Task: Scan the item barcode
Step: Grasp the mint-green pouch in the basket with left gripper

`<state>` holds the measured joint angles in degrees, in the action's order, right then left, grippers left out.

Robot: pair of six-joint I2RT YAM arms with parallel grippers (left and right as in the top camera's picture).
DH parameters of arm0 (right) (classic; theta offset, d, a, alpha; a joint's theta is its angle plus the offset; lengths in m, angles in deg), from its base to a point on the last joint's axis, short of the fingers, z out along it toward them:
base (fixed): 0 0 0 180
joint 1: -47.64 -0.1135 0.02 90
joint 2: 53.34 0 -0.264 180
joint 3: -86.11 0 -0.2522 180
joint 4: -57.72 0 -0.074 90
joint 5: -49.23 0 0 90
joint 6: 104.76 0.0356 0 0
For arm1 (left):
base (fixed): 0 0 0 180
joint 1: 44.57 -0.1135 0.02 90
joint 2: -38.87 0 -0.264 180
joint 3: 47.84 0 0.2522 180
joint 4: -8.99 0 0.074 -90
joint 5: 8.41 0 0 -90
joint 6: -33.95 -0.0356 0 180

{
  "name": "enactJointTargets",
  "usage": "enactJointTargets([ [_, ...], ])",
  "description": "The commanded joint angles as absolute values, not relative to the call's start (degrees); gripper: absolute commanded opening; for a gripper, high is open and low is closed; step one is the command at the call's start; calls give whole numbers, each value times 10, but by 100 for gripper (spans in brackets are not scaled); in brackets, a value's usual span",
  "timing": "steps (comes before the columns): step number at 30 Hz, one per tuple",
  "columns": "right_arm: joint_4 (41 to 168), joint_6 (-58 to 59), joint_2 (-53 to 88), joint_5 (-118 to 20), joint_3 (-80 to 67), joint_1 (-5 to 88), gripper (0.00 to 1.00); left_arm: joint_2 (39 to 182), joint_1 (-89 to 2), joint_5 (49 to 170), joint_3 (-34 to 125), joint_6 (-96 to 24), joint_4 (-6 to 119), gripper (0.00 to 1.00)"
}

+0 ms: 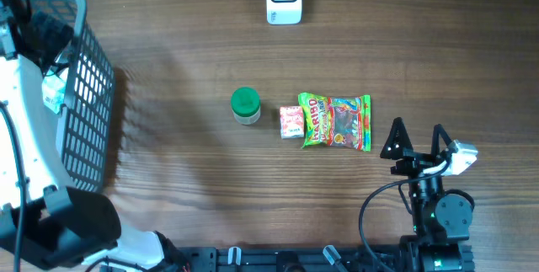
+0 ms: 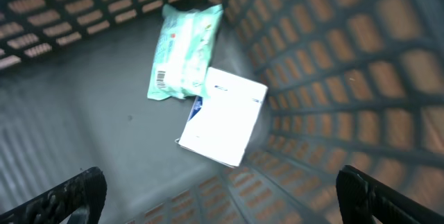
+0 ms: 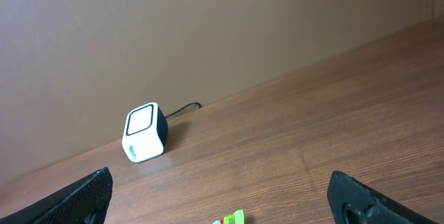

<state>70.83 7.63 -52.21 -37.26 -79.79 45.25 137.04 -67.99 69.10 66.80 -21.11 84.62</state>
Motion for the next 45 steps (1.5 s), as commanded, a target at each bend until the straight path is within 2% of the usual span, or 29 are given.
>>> enactJointTargets([
  [1,707,68,-523,-365,-798,450,100,1424,-715,742,671,-191,846,100],
  [10,707,68,-523,-365,-798,450,100,1543,-771,749,671,-194,823,100],
  [22,707,68,-523,-365,-798,450,100,1633,-797,749,671,-244,687,99],
  [23,707,69,-523,-365,-798,450,100,1642,-797,749,671,-244,685,95],
  [25,707,68,-523,-365,-798,450,100,1655,-797,749,671,-259,686,75],
  [26,707,69,-523,-365,-798,450,100,1658,-797,739,671,-259,690,50],
  [29,707,68,-523,-365,-798,450,100,1656,-798,710,672,-259,690,6],
  [34,707,69,-523,-365,-798,450,100,1613,-801,708,672,-260,699,4],
  [38,707,68,-523,-365,-798,450,100,1501,-801,726,672,-236,700,4],
  [45,707,68,-523,-365,-798,450,100,1257,-777,921,672,-144,728,4],
])
